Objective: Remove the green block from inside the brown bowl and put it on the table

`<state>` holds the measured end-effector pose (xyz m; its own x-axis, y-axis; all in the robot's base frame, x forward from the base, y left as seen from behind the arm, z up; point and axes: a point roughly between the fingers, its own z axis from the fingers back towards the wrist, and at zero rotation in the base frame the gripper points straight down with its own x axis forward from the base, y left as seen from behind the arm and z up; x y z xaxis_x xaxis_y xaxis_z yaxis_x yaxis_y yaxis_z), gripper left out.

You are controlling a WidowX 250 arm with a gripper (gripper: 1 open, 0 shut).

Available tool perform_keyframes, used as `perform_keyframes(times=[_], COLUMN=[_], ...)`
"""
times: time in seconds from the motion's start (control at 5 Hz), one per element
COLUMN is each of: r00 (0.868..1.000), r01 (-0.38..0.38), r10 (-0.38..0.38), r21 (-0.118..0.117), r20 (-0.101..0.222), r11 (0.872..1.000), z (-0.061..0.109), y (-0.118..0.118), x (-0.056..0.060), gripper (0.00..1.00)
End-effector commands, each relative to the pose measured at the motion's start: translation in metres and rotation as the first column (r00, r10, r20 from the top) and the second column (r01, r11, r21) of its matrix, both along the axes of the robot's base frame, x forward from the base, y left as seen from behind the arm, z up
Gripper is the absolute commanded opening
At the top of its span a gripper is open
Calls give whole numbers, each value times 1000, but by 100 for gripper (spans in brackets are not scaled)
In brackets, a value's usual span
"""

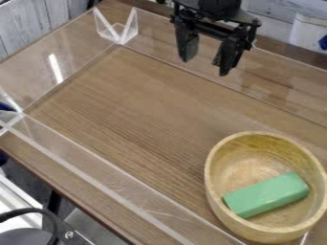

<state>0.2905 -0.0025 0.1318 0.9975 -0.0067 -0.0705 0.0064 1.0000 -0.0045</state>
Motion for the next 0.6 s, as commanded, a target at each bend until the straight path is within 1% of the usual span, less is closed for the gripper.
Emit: perform_keyframes(times=[0.0,0.2,0.4], r00=[999,996,989], r01=[21,83,143], r10=[-21,-83,-144], r21=[-3,-10,-24], r20=[-24,-37,-32], r11=[1000,997,989], z=[-8,-14,-21], y=[-7,-26,-45], x=[-8,-30,-43], gripper=[100,100,100])
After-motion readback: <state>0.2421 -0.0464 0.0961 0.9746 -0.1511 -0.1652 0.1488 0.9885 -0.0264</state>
